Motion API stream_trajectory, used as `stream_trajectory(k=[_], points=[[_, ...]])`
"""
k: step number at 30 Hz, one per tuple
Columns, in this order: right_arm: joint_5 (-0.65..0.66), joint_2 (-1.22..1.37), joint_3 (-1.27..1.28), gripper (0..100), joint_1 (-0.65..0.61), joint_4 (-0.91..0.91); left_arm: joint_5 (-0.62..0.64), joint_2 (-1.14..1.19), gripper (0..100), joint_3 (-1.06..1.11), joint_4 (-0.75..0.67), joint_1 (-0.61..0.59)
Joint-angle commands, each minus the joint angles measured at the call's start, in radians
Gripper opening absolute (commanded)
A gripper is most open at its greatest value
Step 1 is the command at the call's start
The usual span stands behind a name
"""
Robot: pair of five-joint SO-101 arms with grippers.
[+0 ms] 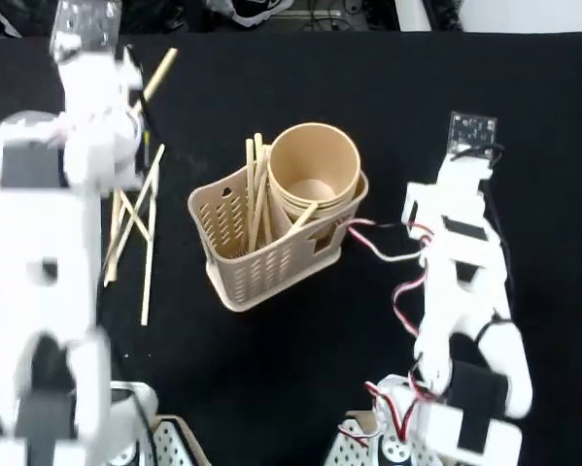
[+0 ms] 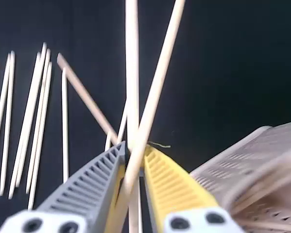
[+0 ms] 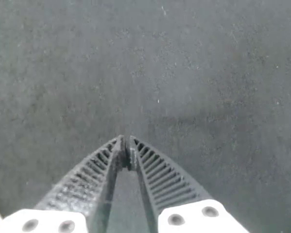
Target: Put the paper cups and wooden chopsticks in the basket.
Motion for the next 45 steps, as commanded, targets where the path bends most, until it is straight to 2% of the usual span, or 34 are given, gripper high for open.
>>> stream_trajectory(k=[1, 4, 8, 13, 16, 18, 22, 28, 32, 38, 41, 45], points=[[0.009, -0.189, 0.073, 1.3, -0.018, -0.012, 0.012, -0.362, 3, 0.415, -0.293, 0.039], [0.011, -0.372, 0.194, 1.4, -0.068, -0.012, 0.012, -0.565, 3, 0.636, -0.46, 0.044], [0.089, -0.599, 0.38, 1.5, -0.12, -0.014, 0.014, -0.761, 3, 0.73, -0.506, 0.059], [0.104, -0.878, 0.627, 1.4, -0.123, -0.018, 0.014, -0.934, 3, 0.73, -0.532, 0.285], [0.087, -1.073, 0.768, 1.3, -0.12, -0.015, 0.009, -0.99, 3, 0.759, -0.641, 0.409], [0.083, -1.198, 0.792, 1.3, -0.12, 0.041, 0.006, -0.996, 3, 0.794, -0.726, 0.437], [0.086, -1.412, 0.791, 1.5, -0.146, 0.305, 0.006, -0.994, 3, 0.857, -0.868, 0.438], [0.094, -1.612, 0.782, 1.5, -0.187, 0.537, 0.012, -0.994, 3, 0.875, -1.094, 0.437], [0.094, -1.615, 0.78, 1.5, -0.189, 0.545, 0.017, -0.993, 3, 0.875, -1.146, 0.447], [0.103, -1.612, 0.78, 1.5, -0.187, 0.545, 0.143, -0.884, 3, 0.911, -1.152, 0.421], [0.18, -1.606, 0.78, 1.5, -0.187, 0.551, 0.196, -0.804, 3, 0.947, -1.163, 0.378], [0.27, -1.604, 0.78, 1.5, -0.181, 0.555, 0.23, -0.712, 3, 1.069, -1.289, 0.351]])
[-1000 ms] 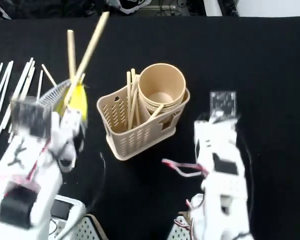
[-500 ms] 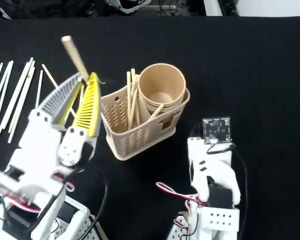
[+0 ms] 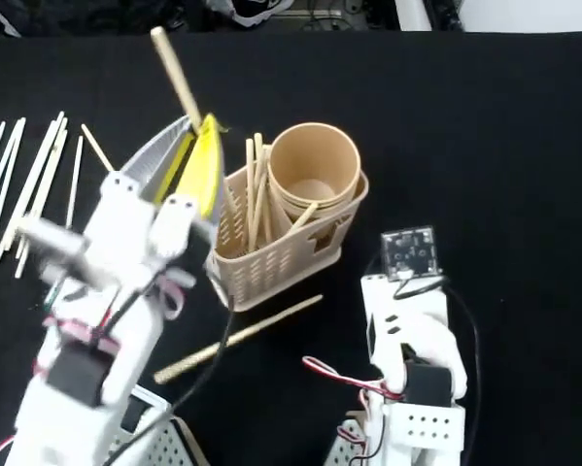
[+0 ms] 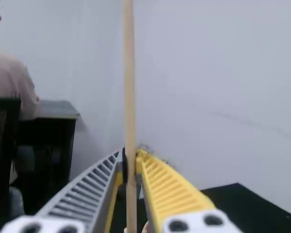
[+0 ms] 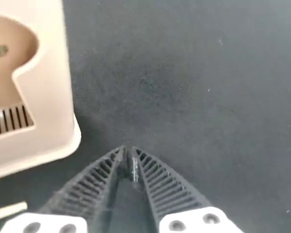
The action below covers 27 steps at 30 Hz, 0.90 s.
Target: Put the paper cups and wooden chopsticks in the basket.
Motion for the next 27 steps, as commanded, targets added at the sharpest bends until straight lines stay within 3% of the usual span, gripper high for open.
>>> stream_trajectory(k=[1, 5, 7, 13, 18, 22, 27], points=[[0.069, -0.059, -0.008, 1.5, -0.003, 0.021, 0.023, 0.06, 3, 0.081, -0.112, -0.028], [0.115, -0.062, -0.008, 1.5, -0.008, 0.046, 0.023, 0.066, 3, 0.151, -0.127, -0.03], [0.117, -0.062, -0.008, 1.5, -0.008, 0.046, 0.011, 0.064, 8, 0.133, -0.06, -0.025], [0.117, -0.062, -0.008, 1.5, -0.005, 0.046, -0.006, 0.0, 19, -0.173, 0.496, 0.028], [0.117, -0.061, -0.008, 1.5, -0.003, 0.046, -0.181, -0.04, 19, -0.512, 0.937, 0.025], [0.117, -0.059, -0.008, 1.4, -0.003, 0.046, -0.315, 0.044, 20, -0.684, 1.269, -0.073], [0.117, -0.059, -0.008, 1.4, -0.003, 0.046, -0.488, 0.316, 20, -0.745, 1.547, -0.222]])
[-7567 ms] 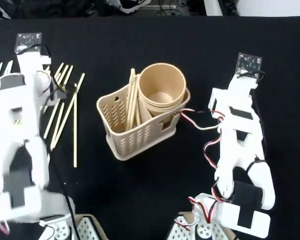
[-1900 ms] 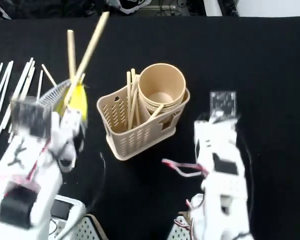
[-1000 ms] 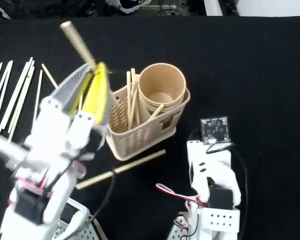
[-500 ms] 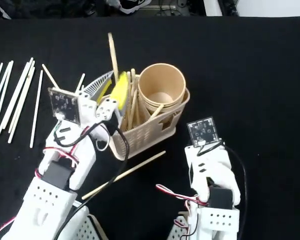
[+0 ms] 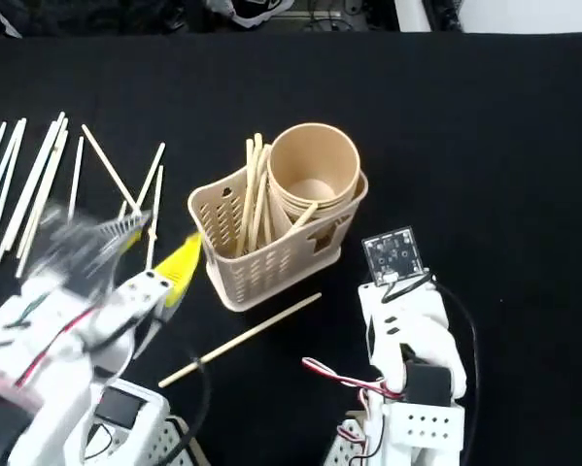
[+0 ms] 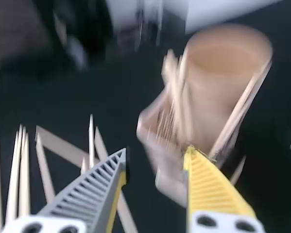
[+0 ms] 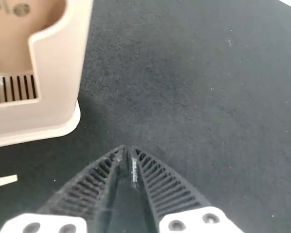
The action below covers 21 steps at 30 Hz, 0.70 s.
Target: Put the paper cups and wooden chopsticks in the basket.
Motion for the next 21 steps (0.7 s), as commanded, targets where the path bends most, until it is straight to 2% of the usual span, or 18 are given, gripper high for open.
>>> stream_trajectory(k=[1, 5, 8, 17, 21], points=[[0.006, -0.059, -0.008, 1.4, -0.003, 0.002, -0.152, 0.222, 19, -0.033, 0.152, -0.101], [0.006, -0.059, -0.008, 1.4, -0.003, 0.002, -0.241, 0.404, 19, 0.073, 0.13, -0.113], [0.006, -0.059, -0.008, 1.4, -0.003, 0.002, -0.247, 0.433, 19, 0.193, 0.051, -0.097], [0.006, -0.059, -0.008, 1.4, -0.003, 0.002, -0.196, 0.181, 20, 0.719, -0.255, -0.097], [0.006, -0.059, -0.008, 1.4, -0.003, 0.003, -0.183, 0.071, 20, 0.845, -0.325, -0.071]])
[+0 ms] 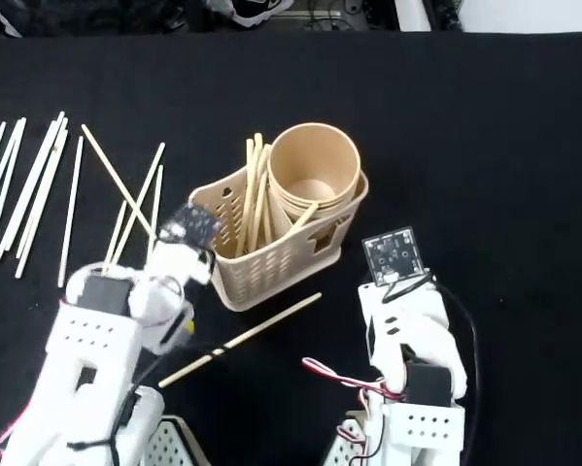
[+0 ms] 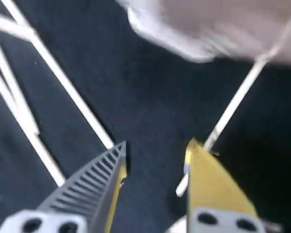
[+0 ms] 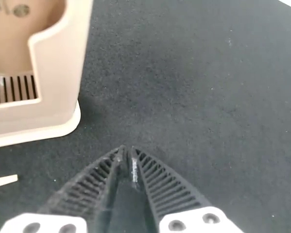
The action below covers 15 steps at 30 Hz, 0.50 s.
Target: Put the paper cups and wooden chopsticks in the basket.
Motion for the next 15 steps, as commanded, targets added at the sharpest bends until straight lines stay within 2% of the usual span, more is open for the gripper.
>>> stream_trajectory(k=[1, 3, 7, 9, 15], points=[[0.006, -0.059, -0.008, 1.4, -0.005, 0.003, 0.017, -0.094, 20, 0.085, -0.048, 0.056], [0.006, -0.059, -0.008, 1.4, -0.005, 0.003, 0.023, -0.121, 21, 0.136, -0.061, 0.137], [0.006, -0.059, -0.008, 1.4, -0.005, 0.003, 0.043, -0.12, 21, 0.274, -0.206, 0.216], [0.006, -0.059, -0.008, 1.4, -0.005, 0.003, 0.052, -0.123, 21, 0.317, -0.259, 0.226], [0.006, -0.059, -0.008, 1.5, -0.005, 0.003, 0.101, -0.112, 21, 0.3, -0.279, 0.225]])
